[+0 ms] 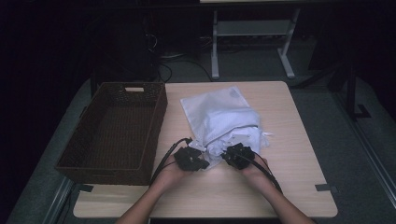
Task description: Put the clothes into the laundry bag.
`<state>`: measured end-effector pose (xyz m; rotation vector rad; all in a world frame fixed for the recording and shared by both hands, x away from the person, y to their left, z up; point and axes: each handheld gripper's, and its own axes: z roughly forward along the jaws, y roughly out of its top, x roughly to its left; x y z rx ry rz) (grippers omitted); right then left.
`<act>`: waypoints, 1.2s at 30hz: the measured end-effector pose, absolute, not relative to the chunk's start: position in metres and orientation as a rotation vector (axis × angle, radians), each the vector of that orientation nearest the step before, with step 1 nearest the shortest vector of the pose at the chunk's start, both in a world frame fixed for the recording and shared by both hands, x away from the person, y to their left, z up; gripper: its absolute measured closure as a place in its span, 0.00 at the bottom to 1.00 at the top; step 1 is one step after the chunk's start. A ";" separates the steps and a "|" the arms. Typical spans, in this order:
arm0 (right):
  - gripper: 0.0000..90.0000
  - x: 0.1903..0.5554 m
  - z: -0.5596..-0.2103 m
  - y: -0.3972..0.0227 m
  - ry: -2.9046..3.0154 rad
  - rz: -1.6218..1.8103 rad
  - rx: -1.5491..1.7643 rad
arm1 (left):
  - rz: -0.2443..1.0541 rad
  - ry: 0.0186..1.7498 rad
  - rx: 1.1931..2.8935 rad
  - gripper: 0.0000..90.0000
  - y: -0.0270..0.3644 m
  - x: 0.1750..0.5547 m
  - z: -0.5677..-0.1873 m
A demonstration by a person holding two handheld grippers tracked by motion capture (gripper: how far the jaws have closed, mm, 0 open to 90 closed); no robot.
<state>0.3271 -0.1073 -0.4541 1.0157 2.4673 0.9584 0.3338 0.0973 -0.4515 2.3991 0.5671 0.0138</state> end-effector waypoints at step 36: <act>0.77 0.399 -0.456 -0.240 2.154 1.041 1.380 | -0.006 0.561 2.423 0.99 0.095 0.333 -0.456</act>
